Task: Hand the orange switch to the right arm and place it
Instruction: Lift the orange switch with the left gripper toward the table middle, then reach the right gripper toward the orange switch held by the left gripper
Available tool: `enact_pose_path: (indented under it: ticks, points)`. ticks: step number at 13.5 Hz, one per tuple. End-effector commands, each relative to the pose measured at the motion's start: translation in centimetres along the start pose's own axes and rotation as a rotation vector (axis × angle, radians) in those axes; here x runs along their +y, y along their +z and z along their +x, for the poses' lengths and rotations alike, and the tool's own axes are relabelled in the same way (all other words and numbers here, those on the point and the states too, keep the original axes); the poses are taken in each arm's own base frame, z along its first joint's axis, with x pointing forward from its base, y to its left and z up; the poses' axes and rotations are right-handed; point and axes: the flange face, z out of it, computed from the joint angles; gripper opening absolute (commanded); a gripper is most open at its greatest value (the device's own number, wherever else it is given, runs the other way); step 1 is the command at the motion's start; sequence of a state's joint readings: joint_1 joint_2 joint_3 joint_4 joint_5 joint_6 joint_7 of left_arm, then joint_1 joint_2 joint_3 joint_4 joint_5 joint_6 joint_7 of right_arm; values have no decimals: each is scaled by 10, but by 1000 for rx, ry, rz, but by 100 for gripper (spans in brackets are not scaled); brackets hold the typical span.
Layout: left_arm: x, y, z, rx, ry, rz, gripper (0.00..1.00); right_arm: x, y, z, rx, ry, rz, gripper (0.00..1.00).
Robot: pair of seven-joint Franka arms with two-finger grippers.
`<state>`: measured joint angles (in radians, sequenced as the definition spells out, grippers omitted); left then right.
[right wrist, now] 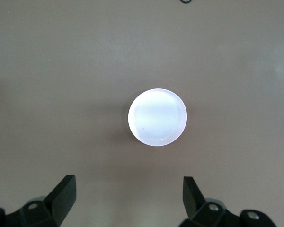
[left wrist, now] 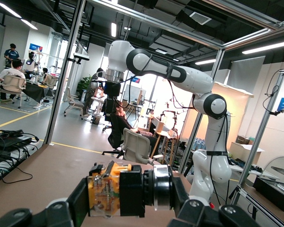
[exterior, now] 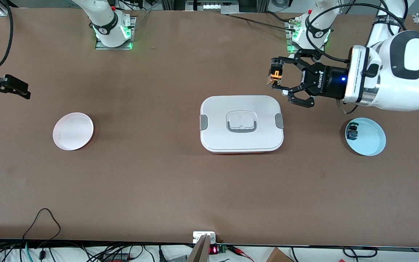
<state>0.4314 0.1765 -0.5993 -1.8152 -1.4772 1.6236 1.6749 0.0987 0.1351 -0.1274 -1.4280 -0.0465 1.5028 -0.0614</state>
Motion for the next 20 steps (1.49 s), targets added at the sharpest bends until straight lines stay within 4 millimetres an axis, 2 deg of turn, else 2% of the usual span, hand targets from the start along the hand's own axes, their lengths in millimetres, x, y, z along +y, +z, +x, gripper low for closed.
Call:
enact_pose_path:
  ticks: [1,4,5,8,10,12,15,18,20]
  points:
    - [11,4,3,21,0,39,0,4,14,10,-15,17,28,100]
    - [12,11,1,18,-6,28,0,3,11,9,-8,8,43,100]
    - [12,14,1,22,-6,42,0,-5,11,8,-8,-5,59,100]
    - [22,39,1,38,-15,72,0,-30,7,9,-1,-22,260,100]
    - [22,38,-3,37,-13,73,0,-39,6,10,-5,-22,403,100]
    - [23,38,-6,34,-4,75,0,-49,4,9,-4,-35,456,100]
    - [23,37,-7,34,-4,75,0,-85,0,3,-89,-83,735,100]
    - [22,37,-8,35,-7,73,0,-127,8,14,-138,-115,970,100]
    - [22,36,-8,37,-8,75,0,-162,-1,18,-155,-136,1143,100]
